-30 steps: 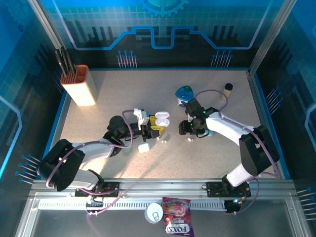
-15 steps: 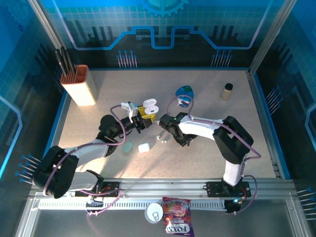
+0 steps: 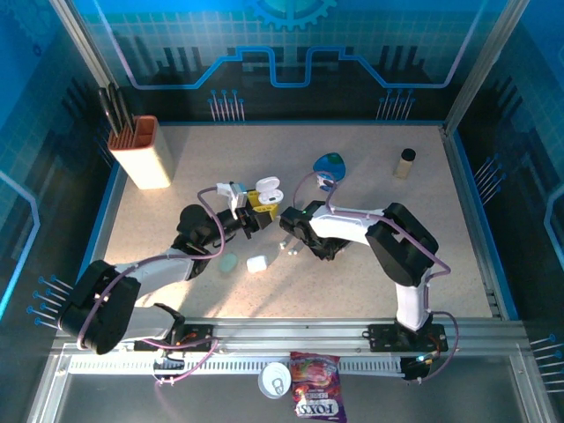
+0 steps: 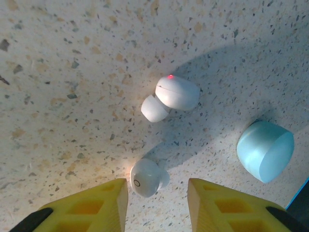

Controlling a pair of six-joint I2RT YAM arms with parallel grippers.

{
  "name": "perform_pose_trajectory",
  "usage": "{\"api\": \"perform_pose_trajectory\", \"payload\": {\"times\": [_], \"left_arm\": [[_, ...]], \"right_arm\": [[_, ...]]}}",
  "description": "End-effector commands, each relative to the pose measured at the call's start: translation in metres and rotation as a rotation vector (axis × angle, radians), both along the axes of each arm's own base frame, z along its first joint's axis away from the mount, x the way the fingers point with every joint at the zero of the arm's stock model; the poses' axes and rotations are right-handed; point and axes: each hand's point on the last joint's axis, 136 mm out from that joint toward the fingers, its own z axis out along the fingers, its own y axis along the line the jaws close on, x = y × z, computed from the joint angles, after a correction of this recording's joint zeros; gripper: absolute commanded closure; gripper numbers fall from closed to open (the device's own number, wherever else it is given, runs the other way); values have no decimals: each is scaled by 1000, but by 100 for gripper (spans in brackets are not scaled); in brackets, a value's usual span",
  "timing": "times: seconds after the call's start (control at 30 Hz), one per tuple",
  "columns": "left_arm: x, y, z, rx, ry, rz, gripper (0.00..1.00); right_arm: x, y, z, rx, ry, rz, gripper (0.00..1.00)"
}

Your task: Insert wireless bluetooth earbuds into charging case

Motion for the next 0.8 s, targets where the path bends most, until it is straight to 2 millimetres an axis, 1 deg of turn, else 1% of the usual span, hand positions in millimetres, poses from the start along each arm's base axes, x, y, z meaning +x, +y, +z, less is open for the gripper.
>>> {"api": "perform_pose_trajectory", "payload": {"times": [0.0,0.17,0.33,0.57,0.77], "left_arm": [[-2,1,4,-12,-7,-10,61],[-4,0,3,-12,-5,-18,61],[-4,0,2,-10,-3,-20,61],[-5,-1,1,-10,5,-30,61],[-5,-1,0,-8,7,-32,61]], "right_arm": [[-2,0,-3,-27,18,1,63],[-1,-2,-6,-29,18,-8,68],[-2,-7,-10,-32,24,-21,68],[0,-6,-15,-18,31,-23,71],[-1,-4,-15,11,34,-39,80]]}}
